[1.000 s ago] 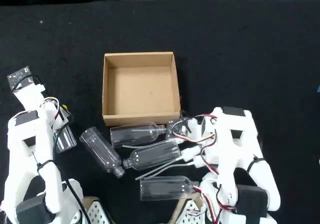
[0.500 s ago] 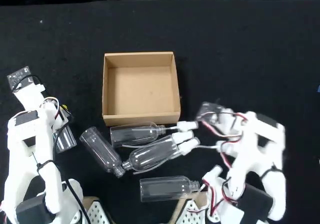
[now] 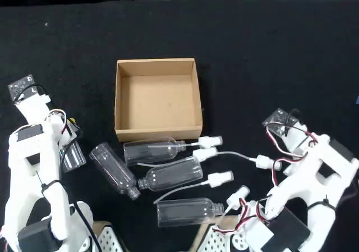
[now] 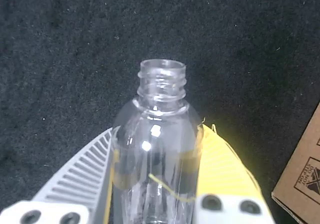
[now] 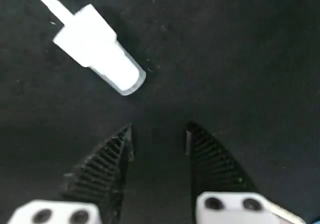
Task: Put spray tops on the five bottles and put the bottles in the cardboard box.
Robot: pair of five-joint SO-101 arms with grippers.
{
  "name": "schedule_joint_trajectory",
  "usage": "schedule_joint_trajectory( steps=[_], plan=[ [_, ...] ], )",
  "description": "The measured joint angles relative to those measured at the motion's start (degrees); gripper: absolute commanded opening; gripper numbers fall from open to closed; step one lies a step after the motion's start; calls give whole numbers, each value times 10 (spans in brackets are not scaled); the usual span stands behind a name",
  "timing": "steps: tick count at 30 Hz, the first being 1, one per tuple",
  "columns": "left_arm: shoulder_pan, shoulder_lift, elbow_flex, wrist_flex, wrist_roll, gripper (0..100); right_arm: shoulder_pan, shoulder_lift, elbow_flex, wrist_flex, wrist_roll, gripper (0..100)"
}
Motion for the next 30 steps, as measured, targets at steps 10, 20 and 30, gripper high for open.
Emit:
schedule_joint_trajectory(
  steps=[10, 20, 30],
  plan=[
    [0, 0, 18, -17, 0, 33, -163, 0, -74, 132, -69, 208],
    [0, 0, 38, -45, 0, 33, -209, 0, 84, -68, -55, 180],
    [0, 0, 38, -45, 0, 33, -125, 1, 83, -75, -55, 9]
  ],
)
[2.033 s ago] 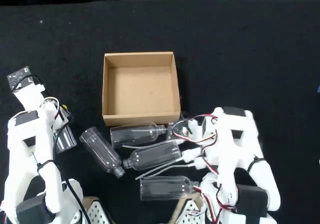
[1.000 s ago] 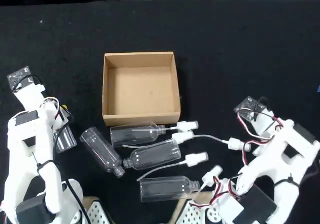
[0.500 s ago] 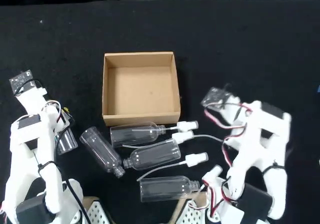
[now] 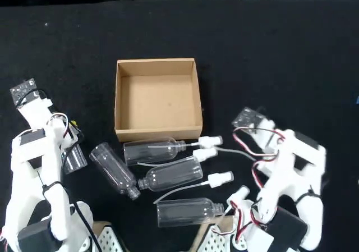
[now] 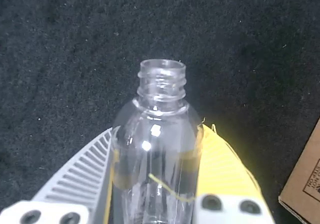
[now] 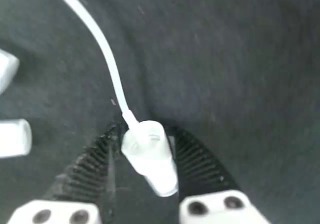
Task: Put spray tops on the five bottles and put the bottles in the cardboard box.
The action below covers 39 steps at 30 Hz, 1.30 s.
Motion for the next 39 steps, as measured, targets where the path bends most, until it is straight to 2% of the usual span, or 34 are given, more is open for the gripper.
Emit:
schedule_joint_trajectory(
  steps=[4, 7, 10, 15, 18, 21, 26, 30, 32, 37, 39],
  plan=[
    [0, 0, 0, 0, 0, 33, 52, -1, -44, 2, -5, 10],
    [0, 0, 0, 0, 0, 33, 85, -1, -68, 7, -60, 10],
    [0, 0, 0, 0, 0, 33, 112, 2, -103, 14, -162, 11],
    [0, 0, 0, 0, 0, 33, 125, 71, -166, 39, -404, 29],
    [0, 0, 0, 0, 0, 33, 114, 147, -189, 44, -527, 150],
    [0, 0, 0, 0, 0, 33, 87, 183, -213, 69, -579, 243],
    [0, 0, 0, 0, 0, 33, 59, 185, -285, 157, -586, 226],
    [0, 0, 0, 0, 0, 33, 67, 185, -335, 191, -527, 172],
    [0, 0, 0, 0, 0, 33, 88, 188, -352, 196, -461, 144],
    [0, 0, 0, 0, 0, 33, 159, 189, -357, 193, -210, 127],
    [0, 0, 0, 0, 0, 33, 181, 189, -355, 182, -151, 127]
  ],
)
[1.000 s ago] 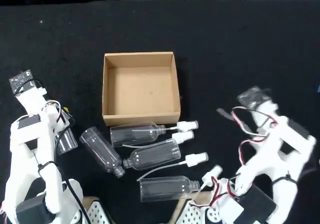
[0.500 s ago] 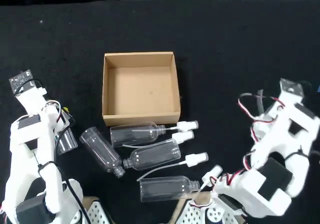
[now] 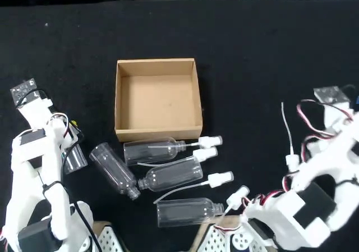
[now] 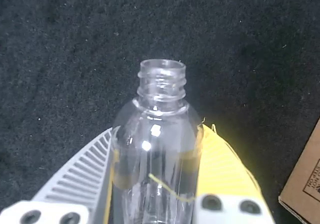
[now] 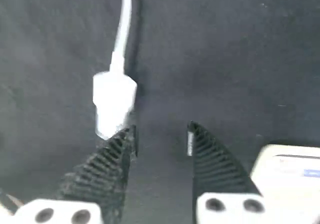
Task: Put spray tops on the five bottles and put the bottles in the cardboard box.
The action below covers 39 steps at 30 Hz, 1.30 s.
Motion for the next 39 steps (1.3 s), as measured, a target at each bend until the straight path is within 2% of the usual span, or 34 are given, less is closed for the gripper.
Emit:
schedule_joint_trajectory(
  steps=[5, 8, 11, 18, 20, 22, 25, 30, 33, 39],
  plan=[
    [0, 0, 0, 0, 0, 33, 7, 0, 72, -62, 25, 127],
    [0, 0, 0, 0, 0, 33, -4, 0, 124, -80, 4, 125],
    [0, 0, 0, 0, 0, 33, -41, 0, 140, -83, -68, 125],
    [0, 0, 0, 0, 0, 33, -144, -62, 142, -60, -293, 127],
    [0, 0, 0, 0, 0, 33, -171, -93, 142, -41, -328, 127],
    [0, 0, 0, 0, 0, 33, -190, -126, 142, -25, -331, 132],
    [0, 0, 0, 0, 0, 33, -200, -164, 134, 4, -237, 215],
    [0, 0, 0, 0, 0, 33, -201, -196, 133, 63, 84, 395],
    [0, 0, 0, 0, 0, 33, -201, -199, 133, 66, 249, 390],
    [0, 0, 0, 0, 0, 33, -201, -200, 169, 17, 491, 319]
  ],
)
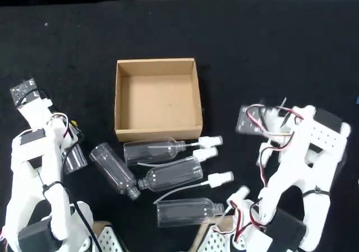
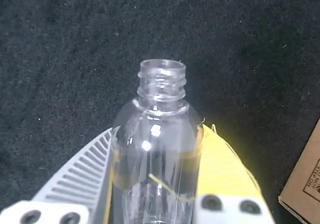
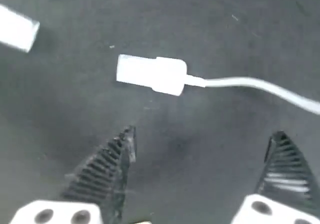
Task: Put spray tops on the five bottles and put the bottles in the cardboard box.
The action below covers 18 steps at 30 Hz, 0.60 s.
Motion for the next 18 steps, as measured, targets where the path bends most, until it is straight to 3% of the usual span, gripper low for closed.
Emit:
schedule_joint_trajectory(
  steps=[4, 13, 18],
  plan=[
    [0, 0, 0, 0, 0, 33, 0, 0, 61, -52, 84, 315],
    [0, 0, 0, 0, 0, 33, -16, 0, 163, -167, 105, 309],
    [0, 0, 0, 0, 0, 33, -16, 0, 183, -183, 105, 144]
  ],
)
